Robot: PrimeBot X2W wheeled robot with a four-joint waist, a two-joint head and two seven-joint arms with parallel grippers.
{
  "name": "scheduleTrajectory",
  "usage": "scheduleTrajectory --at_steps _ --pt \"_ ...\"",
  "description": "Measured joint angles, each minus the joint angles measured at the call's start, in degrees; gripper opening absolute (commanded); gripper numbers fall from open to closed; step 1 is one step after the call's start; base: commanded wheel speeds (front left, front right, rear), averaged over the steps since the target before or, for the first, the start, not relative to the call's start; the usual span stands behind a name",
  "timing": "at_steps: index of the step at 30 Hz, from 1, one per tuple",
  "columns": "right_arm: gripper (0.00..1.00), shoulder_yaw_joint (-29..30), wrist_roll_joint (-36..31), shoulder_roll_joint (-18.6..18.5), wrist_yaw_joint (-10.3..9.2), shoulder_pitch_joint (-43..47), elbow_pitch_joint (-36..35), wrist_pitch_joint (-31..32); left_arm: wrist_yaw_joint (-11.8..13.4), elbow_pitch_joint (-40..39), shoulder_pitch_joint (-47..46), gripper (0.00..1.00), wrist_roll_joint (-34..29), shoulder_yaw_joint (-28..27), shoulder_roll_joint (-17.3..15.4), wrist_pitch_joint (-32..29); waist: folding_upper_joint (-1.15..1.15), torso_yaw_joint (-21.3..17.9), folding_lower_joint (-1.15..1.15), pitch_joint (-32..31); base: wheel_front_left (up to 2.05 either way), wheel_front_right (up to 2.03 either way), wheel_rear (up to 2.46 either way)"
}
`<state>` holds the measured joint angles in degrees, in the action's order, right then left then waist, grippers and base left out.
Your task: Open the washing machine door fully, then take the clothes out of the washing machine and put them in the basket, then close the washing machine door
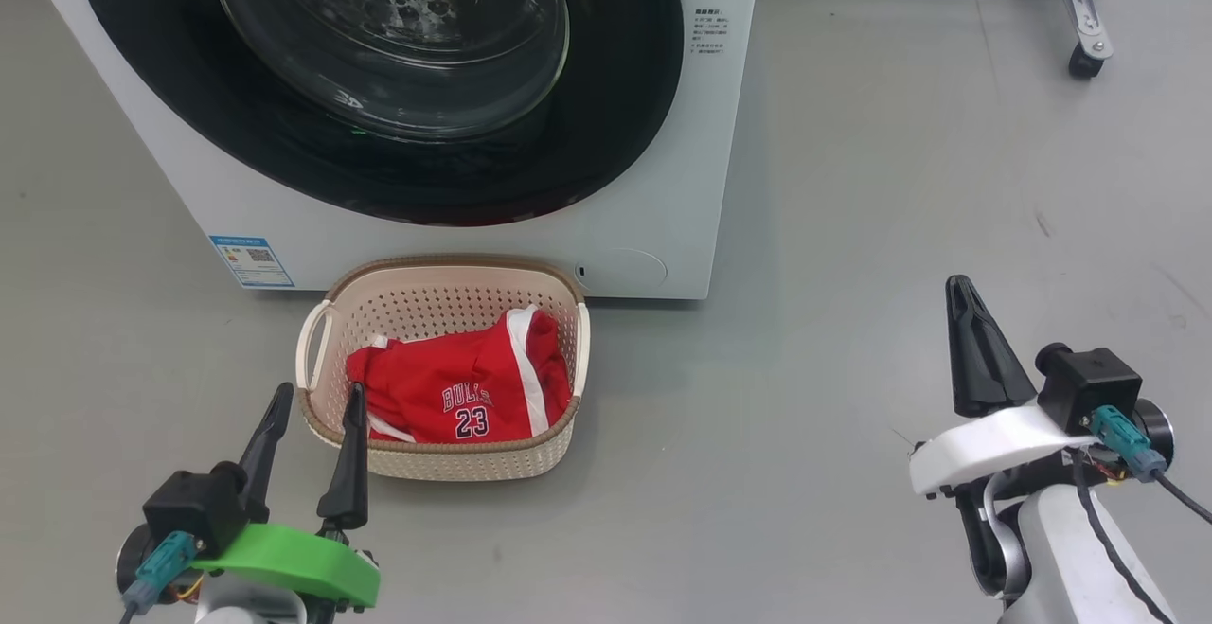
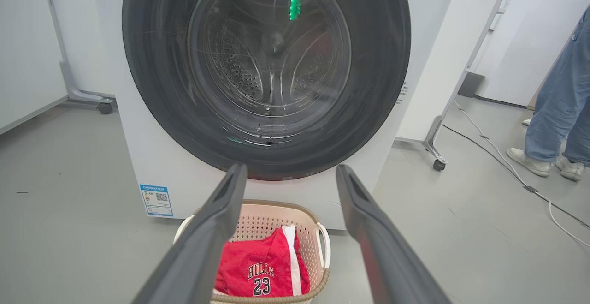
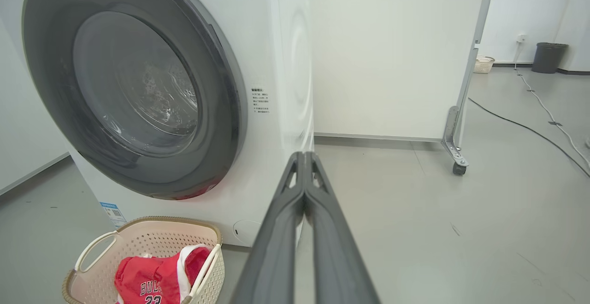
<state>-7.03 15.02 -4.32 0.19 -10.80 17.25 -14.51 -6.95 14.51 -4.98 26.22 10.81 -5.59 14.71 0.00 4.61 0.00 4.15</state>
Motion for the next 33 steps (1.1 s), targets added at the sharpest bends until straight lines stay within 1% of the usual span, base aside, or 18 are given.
scheduleTrajectory --at_steps 1,2,3,6,10,18,33 --pt "0.26 0.29 0.00 0.11 -0.48 0.60 -0.40 0.01 0.00 0.01 0.25 1.00 -0.01 -0.08 0.14 0.01 0.00 -0.09 0.00 -0.16 0.00 0.00 0.00" --pt "0.75 0.60 0.00 0.23 -0.91 1.14 -0.87 0.01 0.00 0.03 0.50 1.00 -0.01 -0.12 0.25 0.00 0.00 -0.18 0.00 -0.26 0.00 0.00 0.00" --pt "1.00 0.87 0.00 0.27 -0.93 1.61 -1.36 0.00 0.00 0.05 0.64 1.00 -0.01 -0.20 0.41 0.00 0.00 -0.23 0.00 -0.32 0.00 0.00 0.00" --pt "1.00 0.98 -0.01 0.38 -0.96 2.68 -2.13 0.00 0.00 0.07 0.76 1.00 -0.02 -0.51 0.66 0.00 0.00 -0.32 0.00 -0.46 0.00 0.00 0.00" --pt "1.00 -0.01 -1.70 0.45 -1.86 4.35 -2.59 0.00 0.00 0.07 0.89 1.00 -0.11 -0.59 0.73 0.00 0.00 -0.36 0.00 -0.65 0.00 0.00 0.00" --pt "1.00 -0.05 -1.75 0.63 -2.38 5.72 -4.34 0.00 0.00 0.10 1.07 1.00 -0.48 -1.88 1.16 0.00 0.00 -0.32 0.00 -0.77 0.00 0.00 0.00" --pt "1.00 0.13 -1.99 0.80 -2.85 7.78 -6.43 0.00 0.00 -0.12 1.80 1.00 -1.11 -2.74 1.48 0.01 0.00 -0.45 0.00 -0.39 0.00 0.00 0.00"
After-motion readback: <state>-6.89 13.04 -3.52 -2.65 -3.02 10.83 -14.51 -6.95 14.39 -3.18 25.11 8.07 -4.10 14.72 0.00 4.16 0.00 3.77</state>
